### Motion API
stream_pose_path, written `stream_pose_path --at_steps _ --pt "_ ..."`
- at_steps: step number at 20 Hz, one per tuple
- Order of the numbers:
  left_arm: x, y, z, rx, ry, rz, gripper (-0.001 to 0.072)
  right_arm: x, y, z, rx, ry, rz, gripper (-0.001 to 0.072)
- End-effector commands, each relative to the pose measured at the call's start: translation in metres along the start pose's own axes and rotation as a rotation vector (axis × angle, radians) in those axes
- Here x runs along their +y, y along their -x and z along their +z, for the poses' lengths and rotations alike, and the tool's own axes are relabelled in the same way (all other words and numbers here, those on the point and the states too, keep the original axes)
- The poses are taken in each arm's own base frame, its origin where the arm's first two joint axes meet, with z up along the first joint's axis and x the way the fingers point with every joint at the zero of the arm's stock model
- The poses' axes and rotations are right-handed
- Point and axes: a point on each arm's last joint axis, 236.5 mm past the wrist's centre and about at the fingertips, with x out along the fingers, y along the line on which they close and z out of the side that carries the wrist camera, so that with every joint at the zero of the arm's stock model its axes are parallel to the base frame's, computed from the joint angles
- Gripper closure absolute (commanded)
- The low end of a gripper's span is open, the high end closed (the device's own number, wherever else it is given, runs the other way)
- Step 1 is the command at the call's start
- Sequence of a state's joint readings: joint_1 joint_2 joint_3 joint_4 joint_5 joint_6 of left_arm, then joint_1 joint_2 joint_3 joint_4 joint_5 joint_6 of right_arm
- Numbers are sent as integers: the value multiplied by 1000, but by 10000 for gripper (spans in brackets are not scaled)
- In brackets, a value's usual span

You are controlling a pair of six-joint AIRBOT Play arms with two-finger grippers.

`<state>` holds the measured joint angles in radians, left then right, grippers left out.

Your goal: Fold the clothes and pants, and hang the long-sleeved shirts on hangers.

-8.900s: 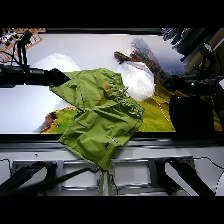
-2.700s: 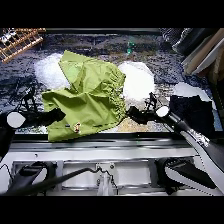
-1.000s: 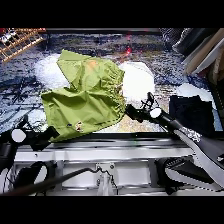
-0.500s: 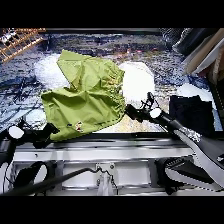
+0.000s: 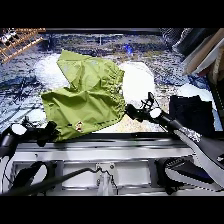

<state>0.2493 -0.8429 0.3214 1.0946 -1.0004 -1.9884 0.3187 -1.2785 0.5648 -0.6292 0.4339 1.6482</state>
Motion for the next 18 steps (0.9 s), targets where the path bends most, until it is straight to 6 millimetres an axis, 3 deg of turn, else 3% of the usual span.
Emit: stream_pose_path --at_steps 1,4,7,8,10,11,12,13,18 --pt "-22 -4 10 -26 19 -95 672 1 0 -1 2 -2 3 667" --pt "-40 -1 14 -41 -4 -168 701 6 5 2 -10 5 17 667" --pt "-46 5 3 1 -91 -177 701 12 9 5 -28 10 32 668" --pt "-39 7 -1 6 -138 -145 701 12 10 6 -30 11 35 668" --pt "0 12 -1 -4 -237 19 690 13 10 6 -30 11 35 667" --pt "25 16 2 -6 -281 124 516 13 10 5 -28 12 35 667" --pt "46 21 4 -1 -287 213 268 13 10 5 -25 13 34 667" --pt "62 25 5 8 -268 267 188 12 10 4 -23 15 33 667" --pt "61 25 8 14 -164 215 189 12 10 6 -29 18 32 667"
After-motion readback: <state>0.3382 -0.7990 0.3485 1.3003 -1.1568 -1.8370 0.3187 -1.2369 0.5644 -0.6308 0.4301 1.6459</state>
